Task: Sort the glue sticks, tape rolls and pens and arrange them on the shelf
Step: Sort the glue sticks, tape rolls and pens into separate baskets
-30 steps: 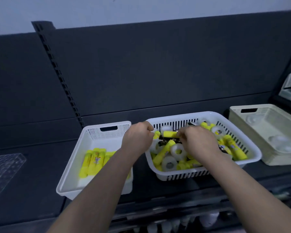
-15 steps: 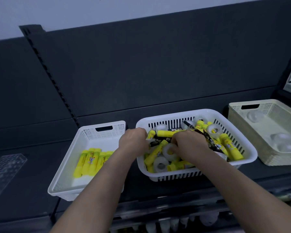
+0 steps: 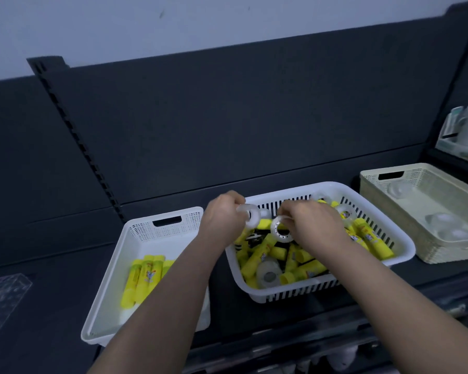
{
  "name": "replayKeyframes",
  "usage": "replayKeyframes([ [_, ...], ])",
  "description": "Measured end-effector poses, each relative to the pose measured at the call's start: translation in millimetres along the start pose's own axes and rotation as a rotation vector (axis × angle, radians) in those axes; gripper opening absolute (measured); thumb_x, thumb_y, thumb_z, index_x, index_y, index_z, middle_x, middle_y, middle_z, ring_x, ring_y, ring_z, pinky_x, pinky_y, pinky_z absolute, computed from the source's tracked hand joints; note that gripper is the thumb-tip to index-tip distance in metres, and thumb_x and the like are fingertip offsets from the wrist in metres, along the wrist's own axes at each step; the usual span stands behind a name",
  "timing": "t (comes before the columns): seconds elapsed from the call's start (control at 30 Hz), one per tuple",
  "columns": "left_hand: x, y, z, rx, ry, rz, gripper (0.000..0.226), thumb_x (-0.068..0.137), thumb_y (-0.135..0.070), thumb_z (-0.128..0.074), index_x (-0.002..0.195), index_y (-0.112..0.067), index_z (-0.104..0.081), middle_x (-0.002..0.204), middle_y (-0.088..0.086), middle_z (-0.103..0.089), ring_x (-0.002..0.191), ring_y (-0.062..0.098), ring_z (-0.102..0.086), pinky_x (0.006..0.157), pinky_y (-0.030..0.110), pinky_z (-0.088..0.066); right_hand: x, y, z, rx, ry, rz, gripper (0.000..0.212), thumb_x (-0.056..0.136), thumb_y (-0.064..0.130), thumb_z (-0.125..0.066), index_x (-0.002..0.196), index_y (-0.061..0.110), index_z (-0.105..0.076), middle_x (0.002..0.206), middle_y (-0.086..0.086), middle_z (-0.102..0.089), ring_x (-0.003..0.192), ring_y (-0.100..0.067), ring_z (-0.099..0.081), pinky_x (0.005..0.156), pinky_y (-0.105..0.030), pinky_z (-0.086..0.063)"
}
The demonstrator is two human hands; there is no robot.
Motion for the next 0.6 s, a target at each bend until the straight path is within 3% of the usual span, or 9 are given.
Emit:
replayKeyframes([
  [0.23, 3, -72, -48, -0.193, -0.011, -0.182, 0.024, 0.087, -0.014, -0.057, 0.11, -0.019, -0.064, 0.093, -0.005, -0.064, 0.09, 0.017, -0.062, 0.076, 0.029, -0.049, -12, -80, 20, -0.004, -0.147, -0.176, 0.024, 0.094, 0.025, -0.049, 0.115, 0.029, -0.06, 0.103, 0.001, -0.068, 0.098, -0.025, -0.061, 0.069, -0.033, -0.038],
  [0.37, 16, -125, -86, -0.218, 0.012, -0.229, 0.023, 0.089, -0.018, -0.057, 0.112, -0.02, -0.064, 0.102, 0.0, -0.068, 0.093, 0.018, -0.062, 0.081, 0.029, -0.048, -23, -155, 36, -0.124, -0.173, -0.287, 0.021, 0.09, 0.02, -0.052, 0.106, 0.028, -0.062, 0.098, 0.0, -0.068, 0.094, -0.026, -0.062, 0.066, -0.033, -0.034],
  [0.47, 24, -168, -116, -0.208, 0.04, -0.269, 0.025, 0.09, -0.017, -0.056, 0.114, -0.019, -0.064, 0.102, 0.001, -0.068, 0.094, 0.018, -0.062, 0.081, 0.025, -0.044, -28, -209, 43, -0.215, -0.149, -0.362, 0.019, 0.089, 0.02, -0.051, 0.103, 0.027, -0.062, 0.099, 0.002, -0.068, 0.095, -0.025, -0.061, 0.066, -0.032, -0.031],
  [0.6, 31, -218, -165, -0.243, 0.104, -0.26, 0.023, 0.088, -0.016, -0.054, 0.11, -0.018, -0.064, 0.096, -0.002, -0.066, 0.09, 0.021, -0.061, 0.08, 0.033, -0.05, -34, -276, 34, -0.262, -0.027, -0.402, 0.033, 0.091, 0.012, -0.051, 0.115, 0.032, -0.06, 0.104, 0.004, -0.068, 0.097, -0.021, -0.062, 0.069, -0.029, -0.032],
])
Point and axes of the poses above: each hand's wrist, its own x-axis towards the middle knuckle, its own z-axis out of the back of the hand, y = z × x, the point moved 6 cm from there along x, towards the middle knuckle
